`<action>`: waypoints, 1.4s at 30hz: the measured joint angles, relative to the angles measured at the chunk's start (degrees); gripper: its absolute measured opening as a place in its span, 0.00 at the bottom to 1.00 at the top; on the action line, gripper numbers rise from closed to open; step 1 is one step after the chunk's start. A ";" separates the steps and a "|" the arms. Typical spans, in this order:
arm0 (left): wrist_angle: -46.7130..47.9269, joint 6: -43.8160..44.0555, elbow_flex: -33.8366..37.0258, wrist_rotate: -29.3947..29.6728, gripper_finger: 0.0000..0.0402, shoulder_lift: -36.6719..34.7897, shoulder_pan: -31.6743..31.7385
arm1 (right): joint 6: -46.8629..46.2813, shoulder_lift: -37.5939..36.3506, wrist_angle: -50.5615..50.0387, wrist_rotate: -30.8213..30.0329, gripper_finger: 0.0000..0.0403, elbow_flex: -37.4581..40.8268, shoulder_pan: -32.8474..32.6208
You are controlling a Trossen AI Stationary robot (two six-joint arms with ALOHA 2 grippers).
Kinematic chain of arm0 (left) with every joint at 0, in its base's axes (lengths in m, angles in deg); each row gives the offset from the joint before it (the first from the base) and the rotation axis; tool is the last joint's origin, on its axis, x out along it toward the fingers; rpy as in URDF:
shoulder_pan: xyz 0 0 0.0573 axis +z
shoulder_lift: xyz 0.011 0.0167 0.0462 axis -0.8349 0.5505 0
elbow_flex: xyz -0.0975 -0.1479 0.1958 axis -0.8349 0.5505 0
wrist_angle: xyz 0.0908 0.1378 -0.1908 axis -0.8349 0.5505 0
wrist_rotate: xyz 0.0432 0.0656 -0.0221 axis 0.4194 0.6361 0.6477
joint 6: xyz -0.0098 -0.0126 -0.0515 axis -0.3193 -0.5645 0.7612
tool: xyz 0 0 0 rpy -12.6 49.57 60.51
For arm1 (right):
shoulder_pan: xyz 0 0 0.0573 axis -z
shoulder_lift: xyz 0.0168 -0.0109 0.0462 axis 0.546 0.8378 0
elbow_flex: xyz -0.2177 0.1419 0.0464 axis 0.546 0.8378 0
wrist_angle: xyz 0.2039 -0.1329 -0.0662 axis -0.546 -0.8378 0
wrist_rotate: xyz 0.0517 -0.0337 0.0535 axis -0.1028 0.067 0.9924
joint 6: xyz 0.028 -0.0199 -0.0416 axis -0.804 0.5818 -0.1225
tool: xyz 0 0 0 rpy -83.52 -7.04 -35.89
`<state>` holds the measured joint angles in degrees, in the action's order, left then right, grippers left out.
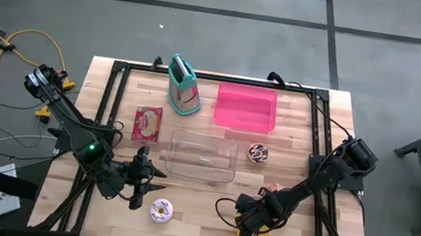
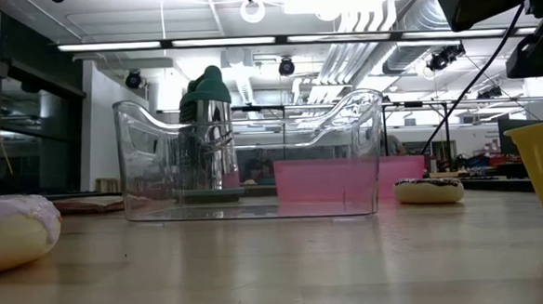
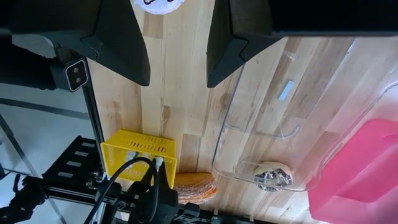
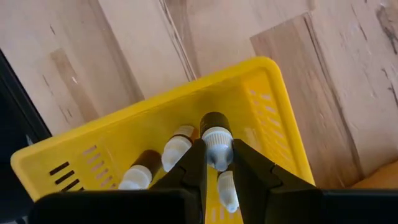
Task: Pick & Place Food Item
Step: Put the black food coloring bottle into the yellow bin, then put the red popcorn bag into the pink bin
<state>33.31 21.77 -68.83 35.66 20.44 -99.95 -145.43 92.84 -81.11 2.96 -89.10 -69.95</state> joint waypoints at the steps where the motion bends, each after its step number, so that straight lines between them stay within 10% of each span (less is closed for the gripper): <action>1: 0.01 0.00 0.00 0.00 0.38 0.01 0.00 | 0.00 0.00 -0.03 0.02 0.12 0.00 0.00; 42: -0.01 0.00 0.00 0.00 0.38 -0.01 0.00 | 1.37 -2.48 0.09 1.67 0.20 0.00 0.98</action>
<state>33.30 21.77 -68.83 35.66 20.43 -99.95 -144.06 90.36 -81.02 4.64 -89.10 -68.97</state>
